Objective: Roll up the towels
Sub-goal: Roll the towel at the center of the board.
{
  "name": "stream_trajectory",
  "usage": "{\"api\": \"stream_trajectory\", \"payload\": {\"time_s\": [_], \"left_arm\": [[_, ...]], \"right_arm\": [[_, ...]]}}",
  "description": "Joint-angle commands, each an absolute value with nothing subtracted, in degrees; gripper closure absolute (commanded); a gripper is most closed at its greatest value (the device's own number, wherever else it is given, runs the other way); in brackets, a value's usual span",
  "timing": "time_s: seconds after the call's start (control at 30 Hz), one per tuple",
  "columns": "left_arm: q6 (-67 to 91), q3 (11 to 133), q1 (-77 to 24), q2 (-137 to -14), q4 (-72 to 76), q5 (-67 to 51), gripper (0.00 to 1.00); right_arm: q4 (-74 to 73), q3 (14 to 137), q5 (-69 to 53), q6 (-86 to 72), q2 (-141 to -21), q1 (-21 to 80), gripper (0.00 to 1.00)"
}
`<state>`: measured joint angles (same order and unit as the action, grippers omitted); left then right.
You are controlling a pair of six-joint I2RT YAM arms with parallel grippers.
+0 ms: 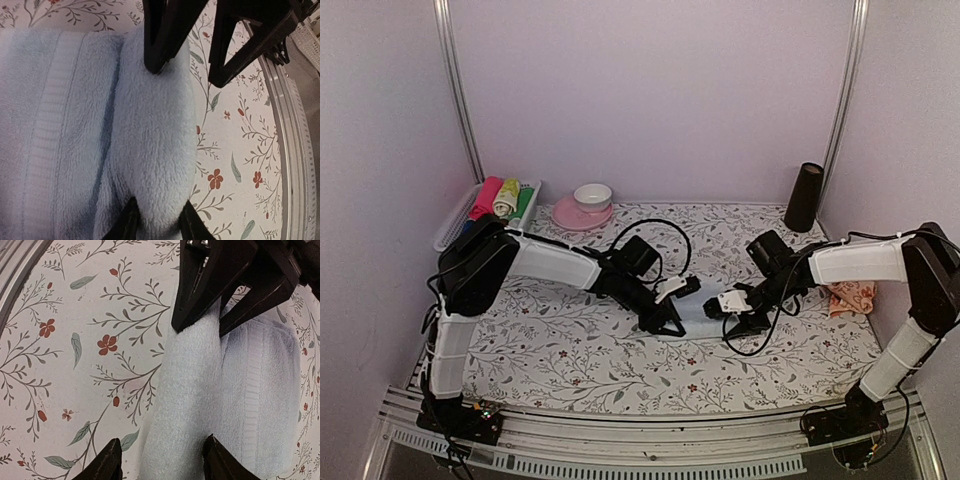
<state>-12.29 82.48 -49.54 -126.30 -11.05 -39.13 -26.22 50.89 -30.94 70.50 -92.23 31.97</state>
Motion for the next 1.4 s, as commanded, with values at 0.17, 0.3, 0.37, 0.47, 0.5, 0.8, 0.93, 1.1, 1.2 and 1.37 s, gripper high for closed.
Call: {"api": "stream_trajectory", "payload": {"time_s": [0.17, 0.3, 0.37, 0.47, 0.5, 0.8, 0.93, 1.1, 1.2, 1.37], "left_arm": [[-11.22, 83.98, -47.78, -129.74, -16.43, -40.63, 0.73], [-10.95, 83.77, -47.31, -128.54, -16.18, -40.49, 0.57], [-11.43, 82.85, -47.28, -126.47, -15.32, -39.55, 0.44], [-11.87, 78.39, -47.20, -120.62, -9.98, -37.57, 0.32], [-12.05, 76.72, -47.20, -118.56, -7.93, -36.81, 0.30], [-18.63, 62.80, -51.30, -104.24, 7.29, -26.75, 0.22], [-24.27, 60.53, -56.66, -104.74, 9.27, -19.87, 0.23], [-26.79, 61.45, -59.69, -108.36, 9.25, -16.71, 0.28], [-27.15, 62.00, -60.13, -109.77, 9.14, -15.92, 0.33], [-27.14, 63.03, -60.40, -111.59, 8.72, -14.63, 0.37]], "right_arm": [[-21.77, 50.23, -23.15, 67.33, -97.41, 33.25, 0.58], [-22.79, 51.66, -22.36, 66.60, -99.47, 33.40, 0.82], [-24.21, 52.64, -22.64, 66.14, -100.50, 33.42, 0.89], [-27.36, 53.91, -25.00, 66.39, -101.22, 33.40, 0.93], [-28.58, 54.51, -26.11, 66.56, -101.32, 33.42, 0.93], [-42.81, 61.59, -34.42, 69.61, -106.53, 33.40, 0.94], [-47.86, 64.49, -36.79, 70.34, -109.32, 33.04, 0.94], [-52.06, 67.11, -40.04, 71.39, -111.66, 31.57, 0.95], [-52.38, 67.71, -40.02, 71.04, -112.50, 30.55, 0.95], [-52.11, 67.86, -39.06, 70.10, -113.80, 29.80, 0.95]]}}
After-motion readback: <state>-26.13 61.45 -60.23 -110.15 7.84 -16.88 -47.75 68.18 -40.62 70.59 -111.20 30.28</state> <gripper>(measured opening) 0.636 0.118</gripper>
